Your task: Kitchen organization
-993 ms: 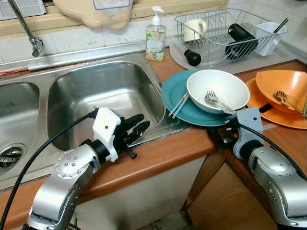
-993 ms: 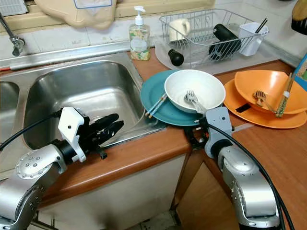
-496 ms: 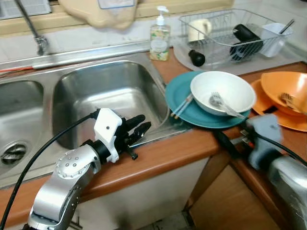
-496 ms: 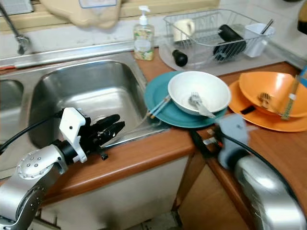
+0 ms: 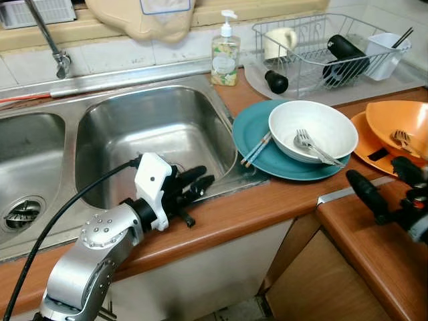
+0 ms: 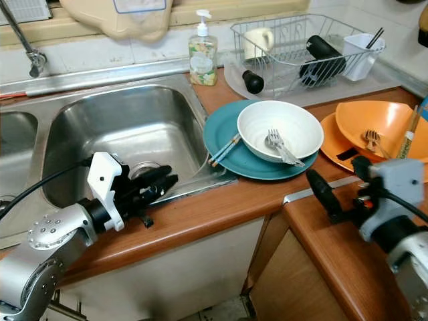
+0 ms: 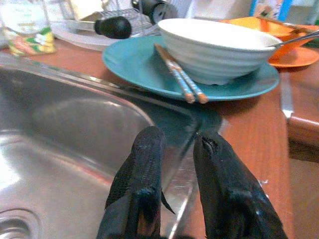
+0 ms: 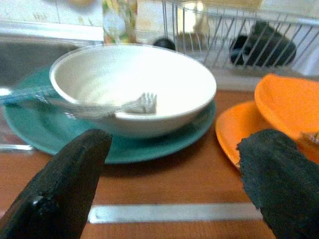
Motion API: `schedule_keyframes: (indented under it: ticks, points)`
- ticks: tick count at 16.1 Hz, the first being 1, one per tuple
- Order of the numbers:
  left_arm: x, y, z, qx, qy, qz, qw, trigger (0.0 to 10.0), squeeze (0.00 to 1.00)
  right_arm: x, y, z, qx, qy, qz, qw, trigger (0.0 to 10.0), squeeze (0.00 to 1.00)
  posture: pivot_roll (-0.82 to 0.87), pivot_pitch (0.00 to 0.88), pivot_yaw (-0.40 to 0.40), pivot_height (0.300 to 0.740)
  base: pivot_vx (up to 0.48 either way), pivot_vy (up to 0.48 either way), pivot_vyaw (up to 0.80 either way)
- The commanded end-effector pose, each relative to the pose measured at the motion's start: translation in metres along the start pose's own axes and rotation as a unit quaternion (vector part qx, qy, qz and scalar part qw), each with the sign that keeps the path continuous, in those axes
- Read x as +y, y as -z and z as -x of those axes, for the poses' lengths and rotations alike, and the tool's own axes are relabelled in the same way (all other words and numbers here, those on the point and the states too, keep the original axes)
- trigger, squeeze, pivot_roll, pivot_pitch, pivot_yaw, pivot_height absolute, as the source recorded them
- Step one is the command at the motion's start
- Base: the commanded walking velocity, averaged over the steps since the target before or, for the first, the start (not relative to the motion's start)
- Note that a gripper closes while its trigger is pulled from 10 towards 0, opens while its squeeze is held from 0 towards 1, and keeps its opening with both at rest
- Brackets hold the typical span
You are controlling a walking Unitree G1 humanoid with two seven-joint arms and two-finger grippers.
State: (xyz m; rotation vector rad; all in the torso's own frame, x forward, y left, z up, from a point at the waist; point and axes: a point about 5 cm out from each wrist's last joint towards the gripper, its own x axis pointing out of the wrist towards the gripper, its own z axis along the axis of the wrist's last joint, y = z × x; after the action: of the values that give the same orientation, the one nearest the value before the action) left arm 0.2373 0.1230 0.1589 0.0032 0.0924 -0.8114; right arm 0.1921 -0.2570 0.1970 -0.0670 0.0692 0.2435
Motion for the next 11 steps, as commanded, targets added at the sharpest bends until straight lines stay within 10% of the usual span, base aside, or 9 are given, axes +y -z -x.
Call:
schedule_keyframes:
  ticks: [1, 4, 7, 8, 9, 11]
  points:
    - [-0.003, -0.008, -0.002, -0.013, 0.012, -0.014, 1.000, 10.0, 0.00, 0.002, -0.012, 0.003, -0.038, -0.013, -0.023, 0.999, 10.0, 1.00, -0.15, 0.000, 0.046, 0.740, 0.000, 0.000, 0.00]
    - [-0.003, -0.009, -0.004, -0.017, 0.014, -0.036, 0.999, 10.0, 0.00, 0.006, -0.026, 0.000, -0.097, -0.021, -0.067, 0.993, 10.0, 1.00, -0.15, 0.000, 0.046, 0.740, 0.000, 0.000, 0.00]
    - [-0.005, -0.012, -0.004, -0.019, 0.020, -0.037, 0.999, 10.0, 0.00, 0.016, -0.014, -0.010, -0.042, -0.017, -0.040, 0.998, 10.0, 1.00, -0.14, 0.000, 0.037, 0.740, 0.000, 0.000, 0.00]
    - [-0.005, -0.012, -0.004, -0.019, 0.021, -0.038, 0.999, 10.0, 0.00, 0.018, -0.011, -0.011, -0.029, -0.020, -0.037, 0.999, 10.0, 0.90, -0.14, 0.000, 0.035, 0.740, 0.000, 0.000, 0.00]
    - [-0.006, -0.012, -0.004, -0.020, 0.025, -0.040, 0.999, 10.0, 0.00, 0.020, -0.007, -0.014, -0.014, -0.020, -0.031, 0.999, 10.0, 0.00, -0.14, 0.000, 0.033, 0.740, 0.000, 0.000, 0.00]
    - [-0.007, -0.012, -0.004, -0.019, 0.029, -0.040, 0.999, 10.0, 0.00, 0.020, -0.006, -0.016, -0.008, -0.011, -0.032, 0.999, 10.0, 0.00, -0.14, 0.000, 0.033, 0.740, 0.000, 0.000, 0.00]
